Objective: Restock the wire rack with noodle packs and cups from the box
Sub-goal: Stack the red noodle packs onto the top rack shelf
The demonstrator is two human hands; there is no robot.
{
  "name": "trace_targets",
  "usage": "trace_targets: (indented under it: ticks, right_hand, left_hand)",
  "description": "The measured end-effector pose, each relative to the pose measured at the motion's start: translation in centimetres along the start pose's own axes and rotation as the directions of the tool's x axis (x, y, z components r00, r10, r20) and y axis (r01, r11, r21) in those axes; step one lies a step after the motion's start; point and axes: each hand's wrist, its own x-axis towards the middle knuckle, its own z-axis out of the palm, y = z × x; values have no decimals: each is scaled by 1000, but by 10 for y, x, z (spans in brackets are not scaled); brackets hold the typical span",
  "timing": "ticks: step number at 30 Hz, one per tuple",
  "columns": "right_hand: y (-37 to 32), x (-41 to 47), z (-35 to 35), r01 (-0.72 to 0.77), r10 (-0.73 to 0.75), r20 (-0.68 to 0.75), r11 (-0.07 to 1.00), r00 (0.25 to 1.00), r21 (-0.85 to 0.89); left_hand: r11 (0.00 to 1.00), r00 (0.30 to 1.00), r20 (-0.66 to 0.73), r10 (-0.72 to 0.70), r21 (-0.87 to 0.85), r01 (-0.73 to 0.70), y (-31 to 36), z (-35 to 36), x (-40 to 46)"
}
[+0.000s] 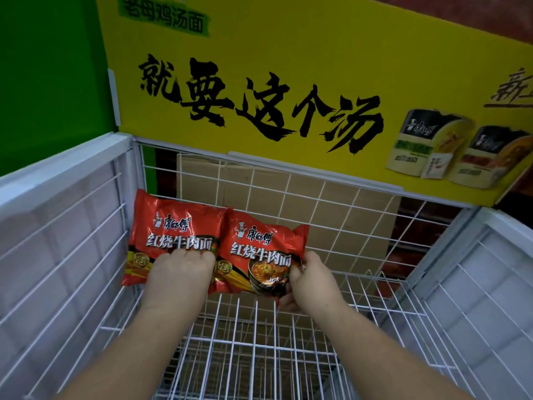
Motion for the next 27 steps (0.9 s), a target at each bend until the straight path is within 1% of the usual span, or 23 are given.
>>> trace_targets:
  ticks: [2, 3, 5, 6, 8, 10, 13, 18, 22, 25, 27]
  right_hand:
    - [-3, 0, 1, -18, 18, 6, 1000, 1000, 24]
    - [-3, 0, 1, -25, 24, 21, 999, 999, 26]
    - [-5, -2, -2, -30, 28, 72, 999, 997, 25]
    - [-5, -3, -3, -30, 27, 96, 999, 995, 26]
    - [-4, -5, -6, -23, 18, 137, 999, 990, 40]
    - [-5, -9, -10, -28, 15, 166, 997, 986, 75]
    - [-5, -19, -19, -45, 26, 190, 994, 982, 98]
    - [4, -39, -45, -29, 4, 155, 987, 988, 160]
    - [22, -73, -80, 83, -92, 76, 991, 993, 104]
    - [52, -104, -112, 118, -122, 42, 989, 992, 89]
    - [73, -128, -135, 127, -133, 41, 985, 990, 119]
  left_hand:
    - [1000, 999, -36, -22, 1, 22, -2, 10, 2]
    - [999, 996, -83, -44, -30, 41, -3, 13, 3]
    - [993, 992, -97, -84, -93, 75, -6, 24, 2]
    - [992, 991, -108, -82, -108, 70, -6, 28, 1]
    - [994, 979, -189, -72, -96, 55, -3, 30, 0]
    - [995, 978, -196, -69, -89, 53, -1, 27, -3]
    - [986, 970, -218, -108, -151, 76, 6, 15, -10]
    - [974, 957, -290, -16, -221, -51, 42, -16, -25]
    - [928, 930, -357, 83, -312, -203, 102, -45, -51]
    - [897, 901, -396, 180, -310, -315, 149, -53, -82]
    - [887, 893, -396, 212, -306, -346, 178, -56, -104]
